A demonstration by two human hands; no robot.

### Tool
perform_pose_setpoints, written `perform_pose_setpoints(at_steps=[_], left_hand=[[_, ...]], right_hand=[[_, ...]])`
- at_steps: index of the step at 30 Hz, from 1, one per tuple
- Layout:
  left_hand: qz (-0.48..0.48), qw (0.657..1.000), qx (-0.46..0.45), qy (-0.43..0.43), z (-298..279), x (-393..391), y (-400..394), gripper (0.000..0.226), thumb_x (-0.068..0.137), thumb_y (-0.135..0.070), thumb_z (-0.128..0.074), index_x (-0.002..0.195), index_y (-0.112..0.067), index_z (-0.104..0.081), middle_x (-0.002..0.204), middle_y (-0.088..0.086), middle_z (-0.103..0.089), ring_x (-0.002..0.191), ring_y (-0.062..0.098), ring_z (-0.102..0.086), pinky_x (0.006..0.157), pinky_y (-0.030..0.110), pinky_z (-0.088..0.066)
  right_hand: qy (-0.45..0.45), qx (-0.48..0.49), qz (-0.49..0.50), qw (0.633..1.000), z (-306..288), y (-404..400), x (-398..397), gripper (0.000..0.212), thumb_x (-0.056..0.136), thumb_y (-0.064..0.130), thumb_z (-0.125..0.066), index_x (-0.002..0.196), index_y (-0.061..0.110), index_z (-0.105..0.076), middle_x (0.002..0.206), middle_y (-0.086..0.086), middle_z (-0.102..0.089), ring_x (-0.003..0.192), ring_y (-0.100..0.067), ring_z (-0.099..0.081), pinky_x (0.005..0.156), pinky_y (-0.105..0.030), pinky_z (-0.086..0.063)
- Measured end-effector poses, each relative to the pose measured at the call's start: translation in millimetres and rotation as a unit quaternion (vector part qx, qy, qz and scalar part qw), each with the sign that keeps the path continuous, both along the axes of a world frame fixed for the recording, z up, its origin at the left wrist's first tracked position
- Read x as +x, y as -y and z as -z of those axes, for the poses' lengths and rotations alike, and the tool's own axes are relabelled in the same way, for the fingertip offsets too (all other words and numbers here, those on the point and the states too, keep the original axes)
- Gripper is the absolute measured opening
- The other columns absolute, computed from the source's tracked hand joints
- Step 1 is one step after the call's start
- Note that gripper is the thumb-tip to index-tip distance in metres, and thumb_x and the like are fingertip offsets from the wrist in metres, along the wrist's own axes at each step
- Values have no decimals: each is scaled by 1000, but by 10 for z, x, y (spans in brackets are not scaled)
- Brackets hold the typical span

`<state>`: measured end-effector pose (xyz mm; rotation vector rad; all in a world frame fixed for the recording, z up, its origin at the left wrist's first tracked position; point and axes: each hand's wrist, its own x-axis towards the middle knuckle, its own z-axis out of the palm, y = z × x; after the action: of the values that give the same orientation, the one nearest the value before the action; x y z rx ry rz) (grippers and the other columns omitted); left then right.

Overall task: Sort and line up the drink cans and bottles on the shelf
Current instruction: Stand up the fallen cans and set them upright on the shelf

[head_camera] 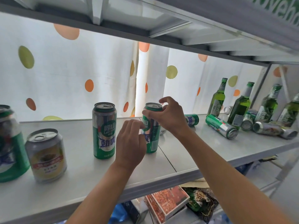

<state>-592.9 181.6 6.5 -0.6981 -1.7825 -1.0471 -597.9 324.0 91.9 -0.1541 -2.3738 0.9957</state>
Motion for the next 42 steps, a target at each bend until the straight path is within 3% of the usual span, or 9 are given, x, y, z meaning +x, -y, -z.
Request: perform_pose_setpoints(at_steps=[3, 7, 12, 18, 21, 26, 32, 38, 42], left_hand=[[10, 1000, 13, 9, -14, 19, -5, 23, 75, -5, -36, 91, -7, -52, 91, 8, -59, 88, 19, -51, 75, 18, -38], [19, 1000, 13, 5, -21, 34, 10, 25, 73, -3, -37, 94, -10, -50, 94, 8, -59, 90, 22, -52, 77, 25, -43], [13, 999, -3, 37, -37, 82, 26, 36, 69, 5, -46, 102, -8, -54, 109, 10, -64, 105, 28, -56, 90, 45, -49], [21, 999, -30, 14, -74, 162, 18, 51, 73, 4, -45, 122, -3, -56, 135, 13, -57, 131, 29, -46, 112, 50, -34], [38, 999, -17, -4, -78, 204, 13, 55, 73, 4, -47, 127, -4, -53, 141, 12, -51, 137, 26, -39, 116, 48, -29], [70, 994, -34, -74, -24, 221, -54, 54, 76, 0, -44, 129, -2, -49, 148, 10, -43, 144, 25, -29, 118, 43, -25], [38, 971, -159, -172, 13, 239, -235, 39, 82, -2, -41, 120, -8, -45, 146, 15, -40, 142, 32, -32, 115, 42, -30], [-30, 961, -243, -128, 20, 295, -836, 41, 82, -2, -41, 122, -8, -46, 145, 16, -43, 141, 34, -35, 108, 51, -39], [-90, 957, -268, -70, 10, 224, -1271, 44, 82, -7, -43, 126, -11, -45, 146, 13, -44, 144, 26, -30, 116, 38, -30]], right_hand=[[44, -48, -61, 996, -36, -76, 19, 78, 54, 61, -76, 120, 30, -47, 109, 7, -67, 95, -9, -65, 71, -25, -53], [122, -89, -144, 978, -146, -161, 83, 75, 64, 37, -73, 133, 24, -45, 119, -2, -67, 101, -14, -63, 71, -28, -47], [143, -93, -172, 970, -133, -172, 127, 73, 65, 38, -70, 132, 21, -47, 115, -1, -69, 106, -20, -62, 80, -31, -47], [112, -88, -94, 985, 26, -291, 294, 73, 71, 75, -61, 127, 27, -54, 127, 4, -59, 116, -16, -56, 95, -41, -49], [65, -105, -24, 992, 116, -422, 355, 49, 88, 60, -58, 113, 18, -60, 104, 4, -64, 96, -14, -58, 80, -31, -47], [8, -49, 9, 999, 351, -789, 495, 25, 97, 39, -56, 104, 17, -65, 94, 10, -66, 86, -2, -58, 69, -18, -39], [-6, -43, -51, 998, 536, -1322, 351, 14, 97, 35, -57, 91, 24, -63, 86, 16, -64, 81, 5, -57, 66, -10, -39], [-24, -59, -170, 983, 630, -1762, -103, 12, 96, 35, -60, 94, 23, -65, 88, 14, -67, 83, 7, -59, 71, -4, -39], [-33, -61, -223, 972, 492, -1896, -432, 18, 96, 36, -60, 101, 20, -66, 95, 10, -69, 92, -6, -62, 81, -24, -44]])
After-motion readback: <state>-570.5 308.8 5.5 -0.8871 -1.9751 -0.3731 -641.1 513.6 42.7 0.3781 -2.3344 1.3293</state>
